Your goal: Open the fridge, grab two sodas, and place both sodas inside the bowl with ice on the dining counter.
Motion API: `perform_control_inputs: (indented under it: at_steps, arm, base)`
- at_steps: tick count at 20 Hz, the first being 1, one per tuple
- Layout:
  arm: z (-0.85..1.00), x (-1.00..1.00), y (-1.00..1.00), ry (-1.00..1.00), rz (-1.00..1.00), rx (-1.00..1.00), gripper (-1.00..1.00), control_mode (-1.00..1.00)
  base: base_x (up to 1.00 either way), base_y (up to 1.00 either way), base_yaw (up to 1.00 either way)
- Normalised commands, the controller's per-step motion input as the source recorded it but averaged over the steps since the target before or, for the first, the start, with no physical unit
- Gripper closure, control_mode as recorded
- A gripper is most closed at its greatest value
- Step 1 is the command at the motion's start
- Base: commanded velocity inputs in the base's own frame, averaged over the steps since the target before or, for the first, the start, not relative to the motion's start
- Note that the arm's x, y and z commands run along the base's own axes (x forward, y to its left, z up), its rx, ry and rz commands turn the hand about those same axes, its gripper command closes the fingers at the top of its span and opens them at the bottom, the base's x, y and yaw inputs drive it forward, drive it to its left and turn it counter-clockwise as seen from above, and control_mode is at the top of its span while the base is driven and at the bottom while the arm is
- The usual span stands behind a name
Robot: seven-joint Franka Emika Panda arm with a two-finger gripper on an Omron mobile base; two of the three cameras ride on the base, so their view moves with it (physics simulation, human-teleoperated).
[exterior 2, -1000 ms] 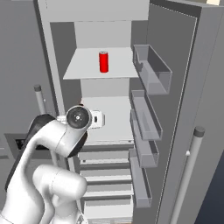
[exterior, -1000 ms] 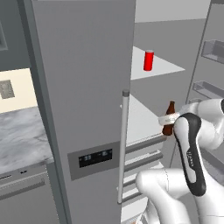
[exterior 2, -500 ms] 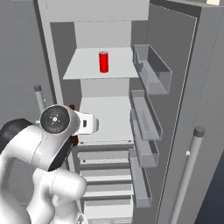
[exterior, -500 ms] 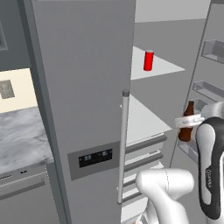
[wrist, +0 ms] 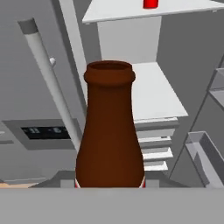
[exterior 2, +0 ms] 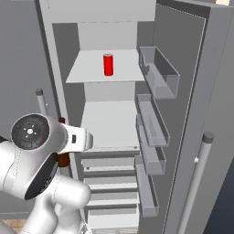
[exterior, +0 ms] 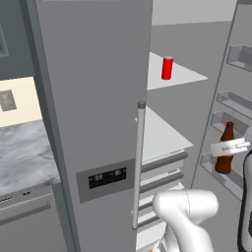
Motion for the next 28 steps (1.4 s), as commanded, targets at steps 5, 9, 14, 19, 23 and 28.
perform_control_inputs:
  at_steps: [5,9,14,19,23,28]
  arm:
    - [-0.13,-0.35,0.46,0.00,0.07,-0.07,1.00,1.00]
    - [0.00,0.00,0.00,0.00,0.00,0.00,1.00,1.00]
    - [0.00,0.00,0.00,0.00,0.00,0.00,1.00,1.00]
    - [0.00,0.00,0.00,0.00,0.00,0.00,1.00,1.00]
    - [0.00,0.00,0.00,0.00,0.00,0.00,1.00,1.00]
    - [0.00,0.00,0.00,0.00,0.00,0.00,1.00,1.00]
  base:
    - [-0.07,0.12,0.03]
    - [-0.38,0.46,0.16]
    - [-0.73,0.22,0.21]
    - [-0.91,0.09,0.32]
    - [-0.89,0.05,0.35]
    - [-0.81,0.02,0.37]
